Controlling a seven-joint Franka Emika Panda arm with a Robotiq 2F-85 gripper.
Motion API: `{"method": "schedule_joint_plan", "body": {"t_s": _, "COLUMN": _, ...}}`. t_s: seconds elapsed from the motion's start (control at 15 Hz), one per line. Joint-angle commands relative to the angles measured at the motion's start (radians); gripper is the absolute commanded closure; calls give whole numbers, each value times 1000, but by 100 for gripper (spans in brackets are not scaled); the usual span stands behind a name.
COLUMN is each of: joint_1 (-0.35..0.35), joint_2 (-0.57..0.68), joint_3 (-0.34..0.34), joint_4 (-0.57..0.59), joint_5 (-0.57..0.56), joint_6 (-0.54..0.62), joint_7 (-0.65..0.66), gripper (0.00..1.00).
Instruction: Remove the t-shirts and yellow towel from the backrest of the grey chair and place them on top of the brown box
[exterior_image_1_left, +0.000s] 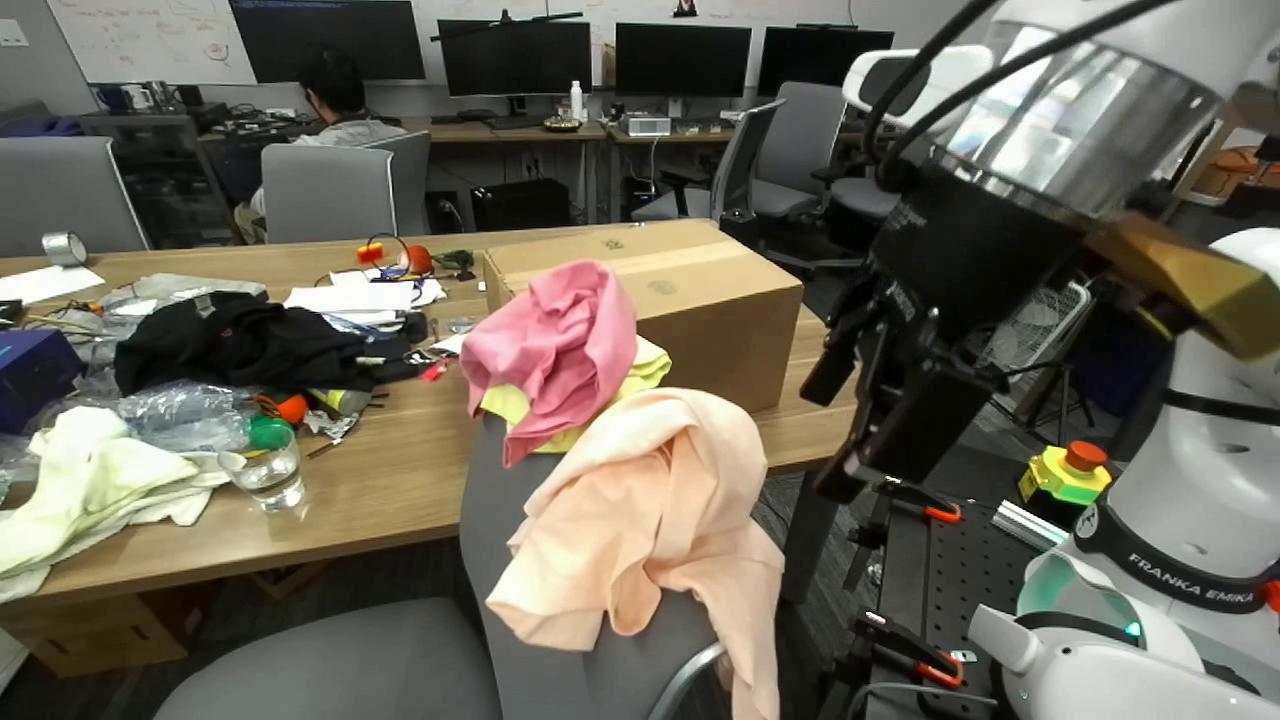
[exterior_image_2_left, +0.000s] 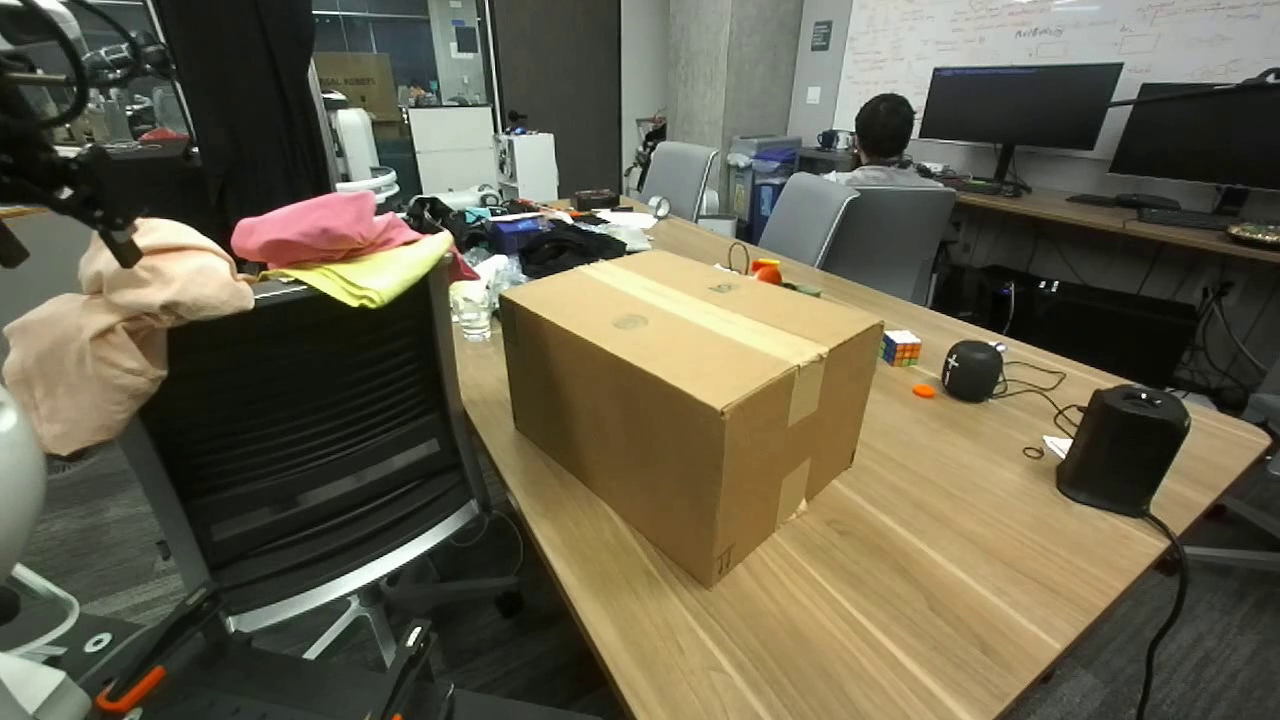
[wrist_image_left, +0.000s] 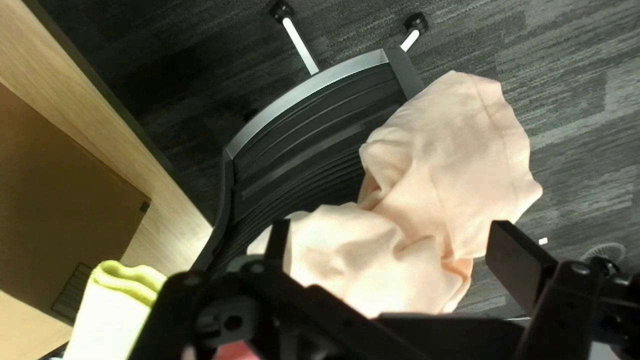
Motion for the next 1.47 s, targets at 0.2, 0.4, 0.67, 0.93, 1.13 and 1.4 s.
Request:
{"method": "schedule_joint_plan", "body": {"t_s": 0.2, "joint_1": 16, "joint_2": 155, "joint_3": 120, "joint_4": -1, "joint_5": -75, "joint_6": 225, "joint_7": 126, "gripper": 0}}
{"method": "schedule_joint_plan", "body": {"t_s": 0.4, "joint_1": -12, "joint_2": 191, "joint_3": 153, "joint_4": -2, "joint_5": -126, "joint_6": 349, "joint_7": 211, "gripper": 0}}
{"method": "schedule_joint_plan", "body": {"t_s": 0.67, "joint_1": -72, "joint_2": 211, "joint_3": 195, "joint_4": -2, "joint_5": -206, "joint_6": 482, "joint_7": 295, "gripper": 0}}
{"method": "schedule_joint_plan", "body": {"t_s": 0.93, "joint_1": -173, "joint_2": 208, "joint_3": 271, "joint_4": -2, "joint_5": -288, "joint_6": 548, "joint_7": 345, "gripper": 0}}
{"method": "schedule_joint_plan", "body": {"t_s": 1.13, "joint_1": -267, "joint_2": 206, "joint_3": 343, "joint_4": -2, "joint_5": -346, "joint_6": 565, "joint_7": 368, "gripper": 0}}
{"method": "schedule_joint_plan", "body": {"t_s": 1.4, "joint_1": -379, "joint_2": 202, "joint_3": 427, "joint_4": -2, "joint_5": -387, "joint_6": 576, "joint_7": 386, "gripper": 25}}
